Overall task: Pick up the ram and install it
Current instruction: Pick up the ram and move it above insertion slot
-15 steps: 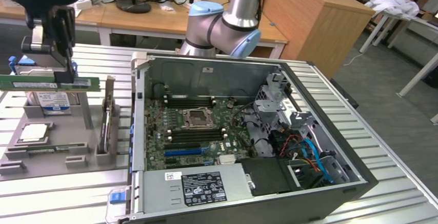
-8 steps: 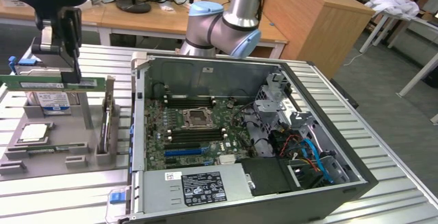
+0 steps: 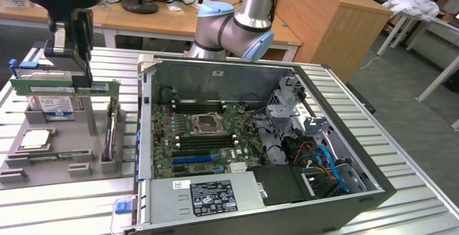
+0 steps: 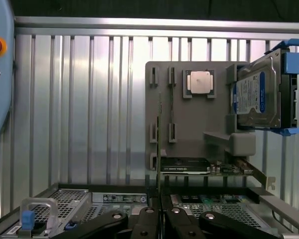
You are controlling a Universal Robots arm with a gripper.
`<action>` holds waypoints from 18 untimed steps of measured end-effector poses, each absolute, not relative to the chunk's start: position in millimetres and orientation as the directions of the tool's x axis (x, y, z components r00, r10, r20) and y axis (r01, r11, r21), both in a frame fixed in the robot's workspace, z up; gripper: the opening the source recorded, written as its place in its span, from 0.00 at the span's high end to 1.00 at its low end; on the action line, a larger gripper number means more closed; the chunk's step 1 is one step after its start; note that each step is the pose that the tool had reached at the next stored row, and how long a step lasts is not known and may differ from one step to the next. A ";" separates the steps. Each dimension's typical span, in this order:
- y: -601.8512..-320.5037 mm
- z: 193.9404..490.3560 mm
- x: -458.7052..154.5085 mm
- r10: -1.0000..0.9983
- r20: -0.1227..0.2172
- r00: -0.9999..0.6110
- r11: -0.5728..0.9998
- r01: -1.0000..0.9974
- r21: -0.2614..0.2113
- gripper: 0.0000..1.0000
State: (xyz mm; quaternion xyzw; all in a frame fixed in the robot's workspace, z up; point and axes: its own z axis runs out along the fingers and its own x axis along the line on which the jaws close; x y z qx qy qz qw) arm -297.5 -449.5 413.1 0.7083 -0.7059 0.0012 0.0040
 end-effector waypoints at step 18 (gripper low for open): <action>-449.7 413.0 -269.0 -1.000 0.007 0.003 -0.003 -1.000 0.004 0.88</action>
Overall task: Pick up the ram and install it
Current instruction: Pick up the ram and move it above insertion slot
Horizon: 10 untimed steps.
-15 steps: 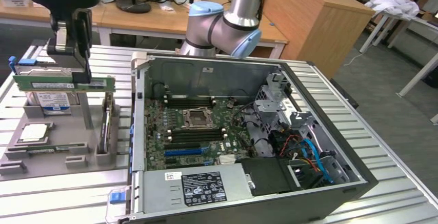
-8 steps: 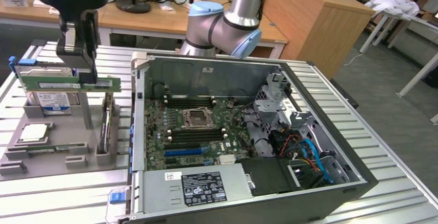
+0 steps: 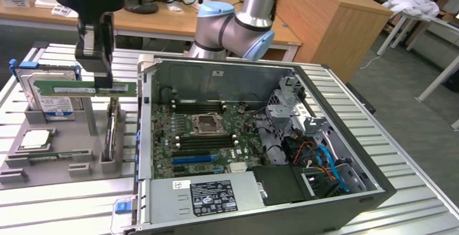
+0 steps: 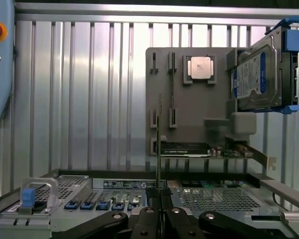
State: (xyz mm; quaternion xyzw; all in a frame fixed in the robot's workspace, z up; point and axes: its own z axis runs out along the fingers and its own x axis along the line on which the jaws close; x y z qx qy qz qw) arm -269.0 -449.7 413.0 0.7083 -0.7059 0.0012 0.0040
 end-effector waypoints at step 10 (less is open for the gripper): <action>-449.7 413.0 -247.9 -1.000 0.007 0.003 -0.003 -1.000 0.004 0.88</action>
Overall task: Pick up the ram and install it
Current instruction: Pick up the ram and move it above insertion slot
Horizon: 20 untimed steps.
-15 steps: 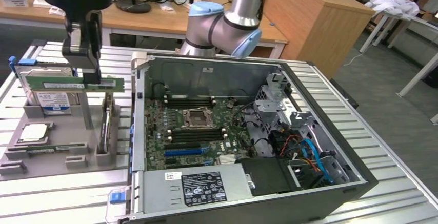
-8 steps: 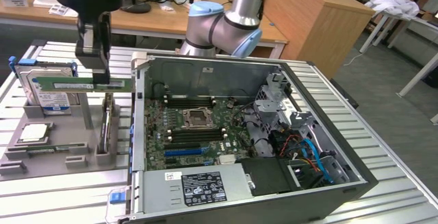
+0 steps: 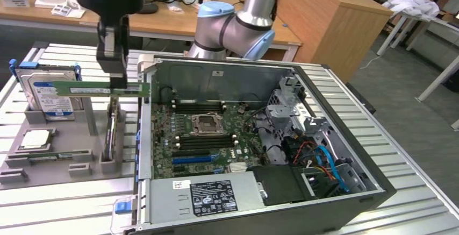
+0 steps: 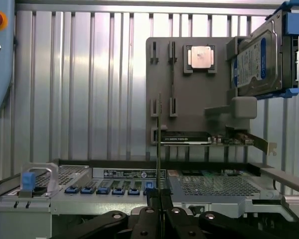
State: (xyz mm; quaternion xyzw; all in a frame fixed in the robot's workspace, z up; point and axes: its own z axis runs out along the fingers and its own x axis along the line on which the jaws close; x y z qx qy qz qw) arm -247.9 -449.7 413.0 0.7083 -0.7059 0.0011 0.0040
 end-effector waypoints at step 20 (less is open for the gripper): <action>-449.8 413.1 -201.0 -1.000 0.007 0.003 -0.003 -1.000 0.005 0.88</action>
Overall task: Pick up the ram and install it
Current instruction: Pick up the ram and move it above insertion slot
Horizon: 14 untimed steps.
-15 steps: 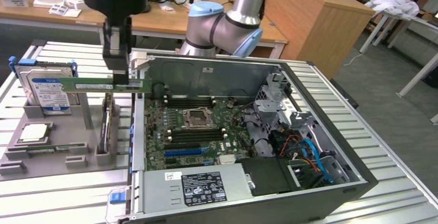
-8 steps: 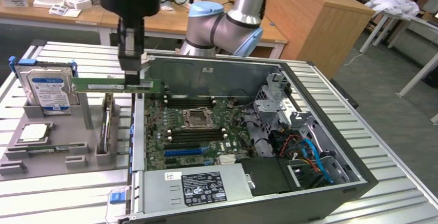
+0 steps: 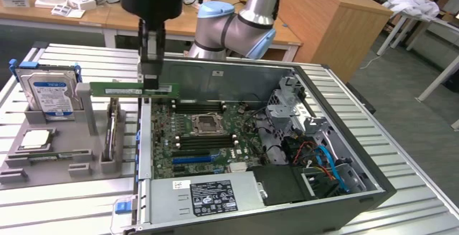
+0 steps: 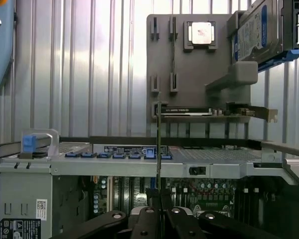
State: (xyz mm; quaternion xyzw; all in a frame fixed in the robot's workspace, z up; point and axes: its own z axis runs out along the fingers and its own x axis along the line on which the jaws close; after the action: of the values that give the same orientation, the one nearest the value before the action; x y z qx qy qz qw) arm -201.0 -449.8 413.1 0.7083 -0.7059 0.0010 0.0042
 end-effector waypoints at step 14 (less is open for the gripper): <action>-449.8 413.0 -171.6 -1.000 0.007 0.003 -0.003 -1.000 0.005 0.88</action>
State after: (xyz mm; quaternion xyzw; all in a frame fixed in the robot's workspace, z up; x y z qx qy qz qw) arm -171.6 -449.8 413.0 0.7083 -0.7059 0.0009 0.0042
